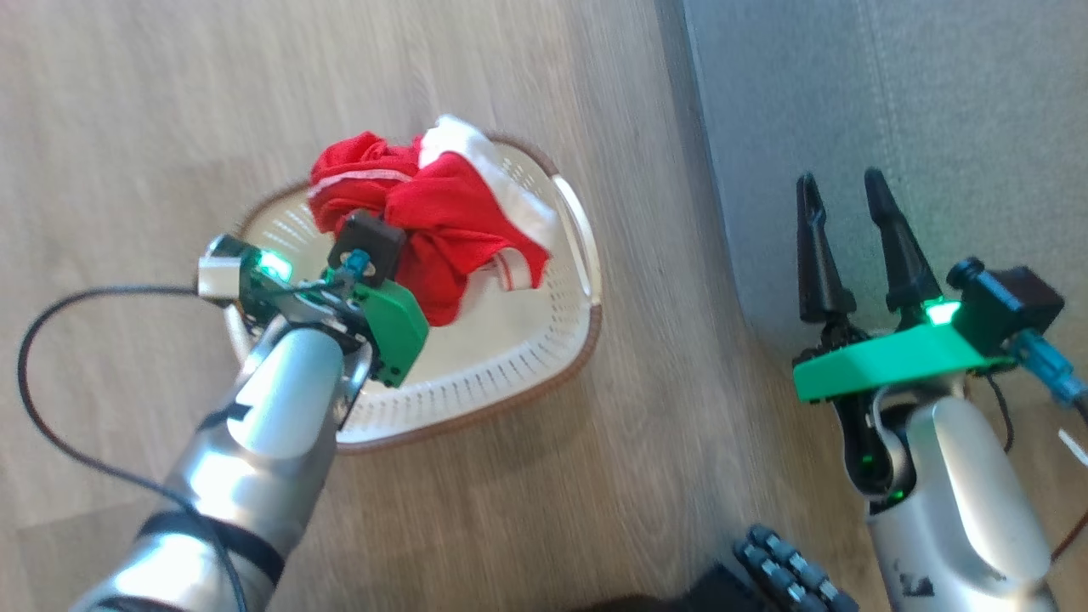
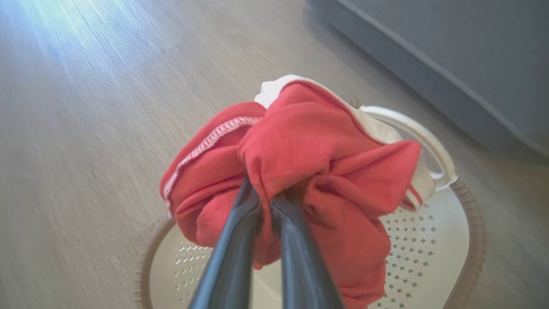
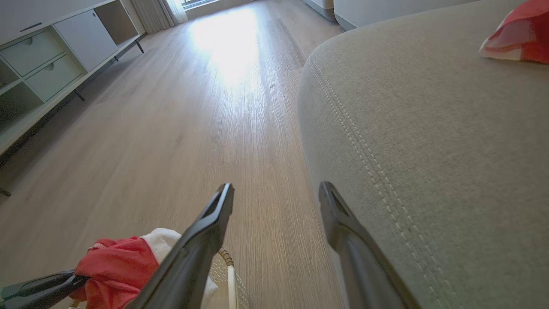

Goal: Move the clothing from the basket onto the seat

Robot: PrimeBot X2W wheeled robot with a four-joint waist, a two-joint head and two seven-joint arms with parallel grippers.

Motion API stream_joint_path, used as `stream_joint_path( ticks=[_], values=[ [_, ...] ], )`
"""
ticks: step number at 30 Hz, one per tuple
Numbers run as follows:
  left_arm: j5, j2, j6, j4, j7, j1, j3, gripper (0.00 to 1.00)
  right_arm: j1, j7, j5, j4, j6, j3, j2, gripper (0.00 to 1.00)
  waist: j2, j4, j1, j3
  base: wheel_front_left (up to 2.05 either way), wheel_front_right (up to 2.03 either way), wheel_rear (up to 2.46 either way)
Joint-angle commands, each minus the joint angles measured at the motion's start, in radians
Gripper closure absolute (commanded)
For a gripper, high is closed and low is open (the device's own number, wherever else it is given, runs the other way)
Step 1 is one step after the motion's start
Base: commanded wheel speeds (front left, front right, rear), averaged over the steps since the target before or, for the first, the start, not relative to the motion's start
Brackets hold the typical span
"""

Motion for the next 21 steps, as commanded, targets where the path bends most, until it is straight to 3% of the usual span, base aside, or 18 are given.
stream_joint_path(
  ticks=[1,8,21],
  values=[
    [-0.009,0.013,0.009,-0.05,-0.013,0.027,0.035,1.0,0.028,-0.002,-0.009,-0.022,0.0,0.015,-0.01,0.0,0.0,0.058,0.0,-0.092,0.0,0.0,0.0],
    [-0.06,0.006,0.029,-0.321,-0.014,0.156,0.139,1.0,0.071,-0.002,-0.008,0.0,0.0,0.006,-0.031,0.0,0.0,0.107,0.0,-0.224,0.0,0.0,0.0],
    [-0.038,-0.021,0.027,-0.833,-0.014,0.351,0.367,1.0,0.134,-0.002,0.009,0.013,0.0,0.028,-0.061,0.0,0.0,0.139,0.0,-0.406,0.0,0.0,0.0]
  ],
)
